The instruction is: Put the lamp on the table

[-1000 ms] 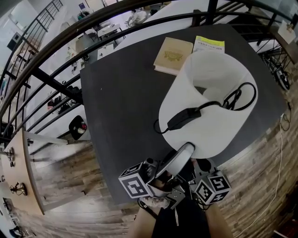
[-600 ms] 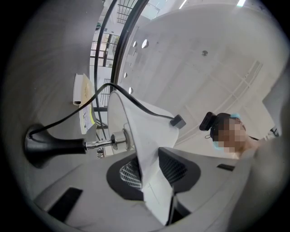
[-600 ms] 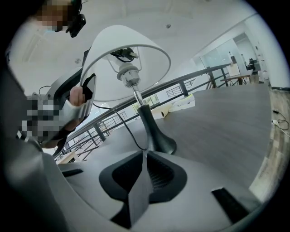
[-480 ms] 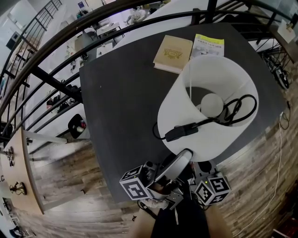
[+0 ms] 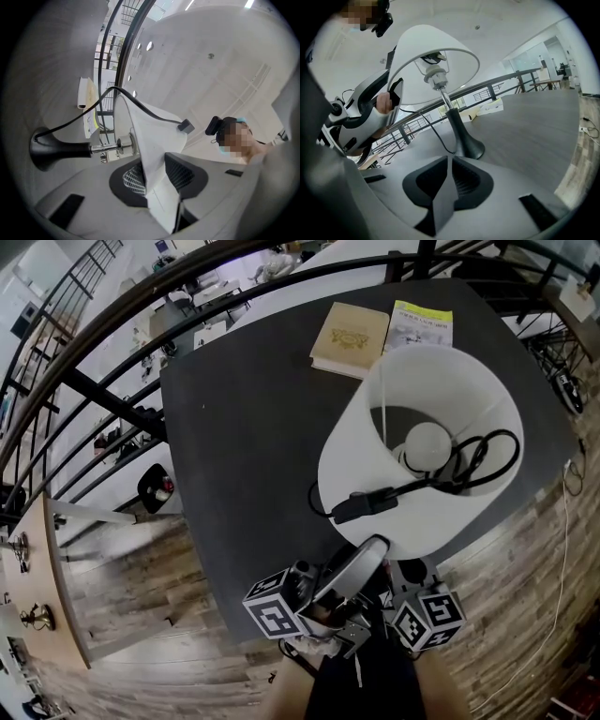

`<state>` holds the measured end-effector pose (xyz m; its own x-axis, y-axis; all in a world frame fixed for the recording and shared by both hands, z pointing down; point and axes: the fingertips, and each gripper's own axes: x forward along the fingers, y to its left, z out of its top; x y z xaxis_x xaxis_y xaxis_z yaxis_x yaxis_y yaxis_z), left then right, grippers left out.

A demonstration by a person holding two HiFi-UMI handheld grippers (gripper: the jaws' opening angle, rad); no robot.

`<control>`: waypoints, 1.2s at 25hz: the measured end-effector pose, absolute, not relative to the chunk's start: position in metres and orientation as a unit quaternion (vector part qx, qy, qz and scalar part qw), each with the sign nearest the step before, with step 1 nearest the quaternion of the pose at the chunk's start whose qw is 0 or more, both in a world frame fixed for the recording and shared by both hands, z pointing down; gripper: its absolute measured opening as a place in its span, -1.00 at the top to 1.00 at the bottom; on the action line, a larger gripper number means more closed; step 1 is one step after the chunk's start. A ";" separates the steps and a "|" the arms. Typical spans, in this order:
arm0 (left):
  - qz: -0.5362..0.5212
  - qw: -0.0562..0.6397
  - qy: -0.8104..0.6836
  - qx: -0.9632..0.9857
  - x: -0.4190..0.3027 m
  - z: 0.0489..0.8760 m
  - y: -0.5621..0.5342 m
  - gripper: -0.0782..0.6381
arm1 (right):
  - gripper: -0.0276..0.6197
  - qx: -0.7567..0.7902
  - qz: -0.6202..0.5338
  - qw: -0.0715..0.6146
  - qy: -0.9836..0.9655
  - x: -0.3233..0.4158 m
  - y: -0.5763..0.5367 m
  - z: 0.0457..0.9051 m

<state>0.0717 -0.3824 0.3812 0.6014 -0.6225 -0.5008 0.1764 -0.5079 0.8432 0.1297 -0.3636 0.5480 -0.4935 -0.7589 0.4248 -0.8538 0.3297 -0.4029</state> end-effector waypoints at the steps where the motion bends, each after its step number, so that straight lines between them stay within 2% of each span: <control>1: -0.422 0.474 -0.147 0.759 0.072 0.381 -0.382 0.40 | 0.83 0.497 0.296 0.080 -0.812 0.129 -0.363 0.548; 11: -0.418 0.480 -0.150 0.756 0.072 0.382 -0.381 0.39 | 0.83 0.497 0.289 0.076 -0.814 0.124 -0.357 0.541; 20: -0.402 0.493 -0.162 0.755 0.072 0.392 -0.380 0.28 | 0.83 0.494 0.290 0.082 -0.815 0.115 -0.358 0.541; 22: -0.405 0.495 -0.160 0.752 0.070 0.393 -0.378 0.19 | 0.83 0.492 0.289 0.088 -0.817 0.112 -0.357 0.542; 30: -0.390 0.505 -0.168 0.751 0.066 0.402 -0.373 0.13 | 0.83 0.487 0.285 0.095 -0.820 0.106 -0.359 0.538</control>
